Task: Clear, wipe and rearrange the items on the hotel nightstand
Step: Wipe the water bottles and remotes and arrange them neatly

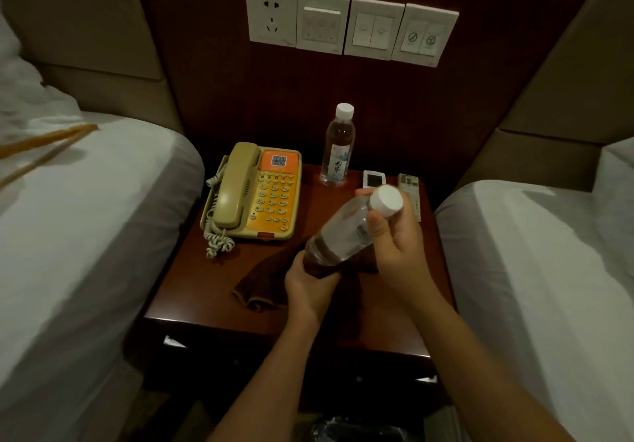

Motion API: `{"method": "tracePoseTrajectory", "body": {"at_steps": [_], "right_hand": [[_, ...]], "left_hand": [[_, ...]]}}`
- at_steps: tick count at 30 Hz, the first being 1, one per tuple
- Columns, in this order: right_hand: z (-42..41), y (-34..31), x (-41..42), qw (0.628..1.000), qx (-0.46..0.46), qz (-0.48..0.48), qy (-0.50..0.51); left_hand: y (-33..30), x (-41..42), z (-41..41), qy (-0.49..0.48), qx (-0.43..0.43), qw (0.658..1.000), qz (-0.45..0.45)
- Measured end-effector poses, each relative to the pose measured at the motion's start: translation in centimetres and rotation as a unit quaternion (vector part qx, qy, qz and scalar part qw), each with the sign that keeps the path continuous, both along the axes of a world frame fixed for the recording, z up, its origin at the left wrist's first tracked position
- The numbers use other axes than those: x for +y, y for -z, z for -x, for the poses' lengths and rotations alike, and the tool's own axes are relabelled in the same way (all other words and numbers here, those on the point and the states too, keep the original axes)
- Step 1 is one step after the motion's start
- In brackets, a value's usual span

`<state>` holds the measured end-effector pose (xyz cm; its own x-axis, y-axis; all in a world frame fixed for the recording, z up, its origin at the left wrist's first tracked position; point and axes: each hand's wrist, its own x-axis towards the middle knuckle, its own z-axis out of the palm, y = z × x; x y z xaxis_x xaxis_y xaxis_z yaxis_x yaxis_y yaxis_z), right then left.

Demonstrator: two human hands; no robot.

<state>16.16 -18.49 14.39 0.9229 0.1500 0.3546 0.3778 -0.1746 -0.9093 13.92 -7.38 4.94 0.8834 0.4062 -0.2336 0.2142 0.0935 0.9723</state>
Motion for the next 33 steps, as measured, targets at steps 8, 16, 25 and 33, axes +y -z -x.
{"method": "tracePoseTrajectory", "body": {"at_steps": [8, 16, 25, 33], "right_hand": [[-1.0, 0.3, -3.8, 0.973, 0.088, -0.141, 0.162], [-6.5, -2.2, -1.7, 0.978, 0.067, -0.102, 0.169], [-12.5, -0.6, 4.6, 0.992, 0.065, 0.053, 0.093], [-13.9, 0.5, 5.4, 0.989, 0.086, 0.084, 0.085]], "left_hand": [[-0.5, -0.2, 1.1, 0.027, -0.014, 0.999, -0.022], [-0.3, 1.2, 2.4, 0.012, -0.009, 0.998, -0.063], [0.2, 1.2, 2.3, 0.015, -0.024, 0.995, -0.092], [0.4, 1.3, 2.2, 0.027, -0.024, 0.993, -0.110]]}}
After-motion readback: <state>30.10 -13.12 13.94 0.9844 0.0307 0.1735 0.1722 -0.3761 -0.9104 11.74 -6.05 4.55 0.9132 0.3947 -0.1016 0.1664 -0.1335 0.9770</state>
